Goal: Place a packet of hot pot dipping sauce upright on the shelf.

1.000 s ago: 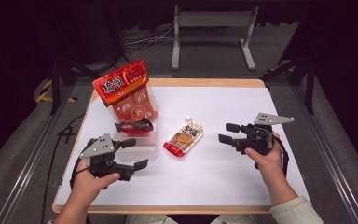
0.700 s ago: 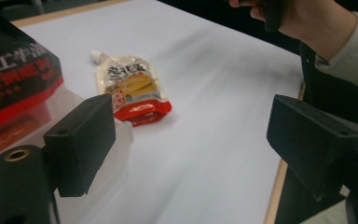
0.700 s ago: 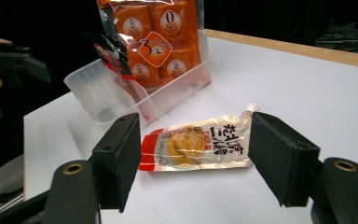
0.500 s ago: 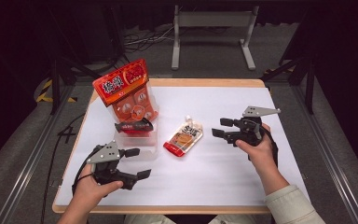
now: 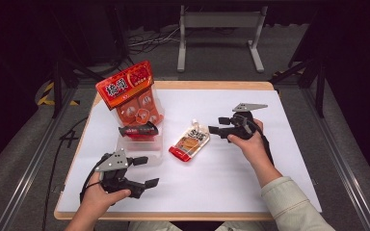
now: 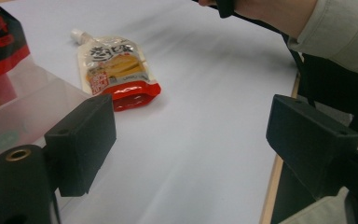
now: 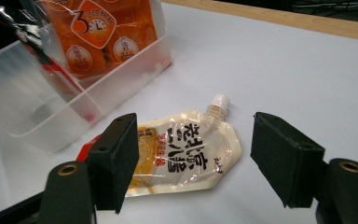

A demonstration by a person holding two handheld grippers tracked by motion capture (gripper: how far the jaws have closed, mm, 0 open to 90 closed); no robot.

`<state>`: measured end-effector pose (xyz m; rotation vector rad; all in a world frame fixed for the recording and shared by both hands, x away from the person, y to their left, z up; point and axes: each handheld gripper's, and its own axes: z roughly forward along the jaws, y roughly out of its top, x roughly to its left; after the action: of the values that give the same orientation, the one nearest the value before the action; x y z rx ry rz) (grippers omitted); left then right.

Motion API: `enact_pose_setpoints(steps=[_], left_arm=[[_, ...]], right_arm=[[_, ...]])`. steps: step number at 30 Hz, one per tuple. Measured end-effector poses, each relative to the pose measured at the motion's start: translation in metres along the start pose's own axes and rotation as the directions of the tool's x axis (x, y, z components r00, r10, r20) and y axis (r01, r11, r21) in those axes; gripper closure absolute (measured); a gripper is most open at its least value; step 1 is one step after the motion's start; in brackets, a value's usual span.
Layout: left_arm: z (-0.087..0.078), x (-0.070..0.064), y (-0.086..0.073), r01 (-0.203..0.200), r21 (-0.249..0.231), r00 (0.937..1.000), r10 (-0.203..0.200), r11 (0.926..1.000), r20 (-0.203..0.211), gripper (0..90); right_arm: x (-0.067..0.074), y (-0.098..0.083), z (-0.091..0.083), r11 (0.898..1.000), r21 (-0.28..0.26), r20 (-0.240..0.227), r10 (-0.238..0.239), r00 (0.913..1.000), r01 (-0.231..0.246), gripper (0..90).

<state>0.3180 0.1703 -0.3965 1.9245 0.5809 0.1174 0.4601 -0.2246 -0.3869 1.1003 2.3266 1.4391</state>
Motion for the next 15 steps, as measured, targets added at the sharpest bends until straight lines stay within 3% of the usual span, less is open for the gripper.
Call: enact_pose_setpoints(steps=[5,10,15], left_arm=[[0.002,0.001,-0.002,0.008,0.004,1.0000,-0.008,1.0000,0.005,16.7],[0.004,0.000,-0.003,0.004,0.012,1.0000,-0.004,0.9999,0.006,16.8],[0.005,0.001,-0.003,0.005,0.010,0.9999,-0.005,0.9999,0.010,17.0]], right_arm=[[-0.004,-0.002,0.015,0.999,0.018,-0.024,0.046,0.9986,-0.046,34.2],[-0.009,-0.004,0.028,0.997,0.046,0.022,0.066,0.9975,-0.067,37.5],[-0.011,-0.007,0.038,0.999,0.033,0.052,0.032,0.9981,-0.034,39.4]])
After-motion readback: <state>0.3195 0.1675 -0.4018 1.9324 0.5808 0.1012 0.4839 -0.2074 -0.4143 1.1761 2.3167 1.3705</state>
